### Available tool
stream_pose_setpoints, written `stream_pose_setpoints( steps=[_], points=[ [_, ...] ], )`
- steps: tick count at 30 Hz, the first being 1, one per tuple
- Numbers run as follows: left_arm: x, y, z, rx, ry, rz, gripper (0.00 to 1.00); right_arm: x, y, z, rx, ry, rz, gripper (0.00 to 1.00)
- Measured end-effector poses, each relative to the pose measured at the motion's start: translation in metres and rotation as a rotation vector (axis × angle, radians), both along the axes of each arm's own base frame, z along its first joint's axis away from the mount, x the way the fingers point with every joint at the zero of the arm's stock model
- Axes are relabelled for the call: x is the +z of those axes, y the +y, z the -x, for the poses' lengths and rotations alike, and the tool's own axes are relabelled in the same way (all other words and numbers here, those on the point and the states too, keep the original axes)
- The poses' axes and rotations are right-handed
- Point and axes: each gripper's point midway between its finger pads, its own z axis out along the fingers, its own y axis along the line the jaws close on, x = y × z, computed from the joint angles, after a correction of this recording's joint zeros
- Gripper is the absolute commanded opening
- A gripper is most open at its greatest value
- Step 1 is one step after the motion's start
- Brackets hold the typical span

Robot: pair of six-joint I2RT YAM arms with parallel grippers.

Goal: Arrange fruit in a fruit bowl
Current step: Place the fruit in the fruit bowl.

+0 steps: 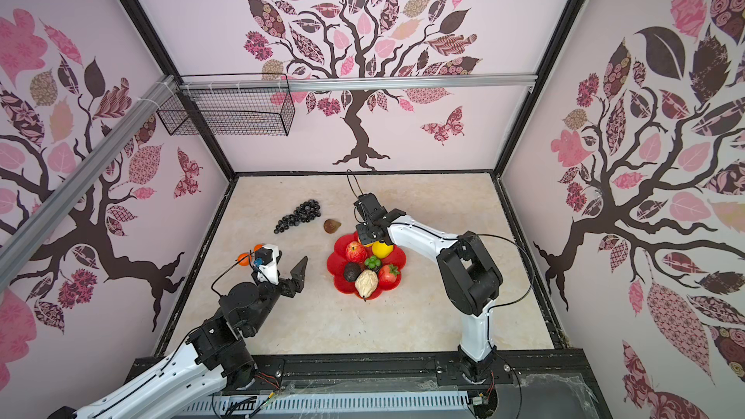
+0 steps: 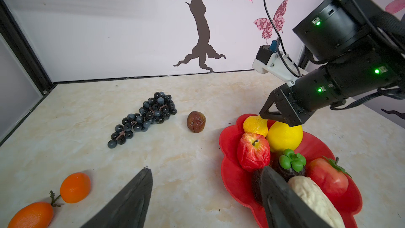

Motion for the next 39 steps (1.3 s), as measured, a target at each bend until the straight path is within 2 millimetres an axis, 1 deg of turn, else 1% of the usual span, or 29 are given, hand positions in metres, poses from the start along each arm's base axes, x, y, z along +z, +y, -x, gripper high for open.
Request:
stream_pose_setpoints(
  steps=[3,13,20,22,24,27,30,32,34,37,39],
  points=[
    [0.0,0.0,0.0,0.0,0.0,0.0,0.8,0.001,0.0,-0.001,0.0,-0.002,0.0,0.25],
    [-0.003,-0.001,-0.001,0.0,0.008,-0.008,0.8,0.009,0.002,-0.003,0.0,-0.01,-0.007,0.37],
    [-0.014,-0.004,-0.004,0.003,0.041,-0.037,0.8,0.008,0.0,0.0,-0.003,0.004,0.0,0.46],
    [-0.018,-0.004,-0.005,0.006,0.053,-0.046,0.79,0.01,0.0,0.002,-0.004,0.008,0.001,0.48],
    [-0.023,-0.004,-0.007,0.014,0.07,-0.052,0.79,0.016,0.0,0.007,0.001,0.009,0.0,0.49],
    [-0.031,-0.003,-0.013,0.037,0.111,-0.058,0.79,0.04,-0.003,0.02,0.012,-0.021,-0.032,0.51],
    [-0.035,-0.002,-0.023,0.072,0.169,-0.063,0.79,0.075,-0.016,0.044,0.014,-0.074,-0.097,0.56],
    [-0.034,-0.009,-0.032,0.081,0.211,-0.072,0.8,0.098,-0.027,0.062,0.015,-0.12,-0.151,0.58],
    [-0.033,-0.019,-0.043,0.087,0.253,-0.089,0.83,0.114,-0.039,0.079,0.012,-0.157,-0.201,0.58],
    [-0.033,-0.033,-0.065,0.103,0.317,-0.109,0.83,0.122,-0.057,0.103,-0.001,-0.19,-0.26,0.62],
    [-0.036,-0.039,-0.082,0.115,0.367,-0.118,0.84,0.119,-0.068,0.117,-0.013,-0.199,-0.29,0.66]
  ],
)
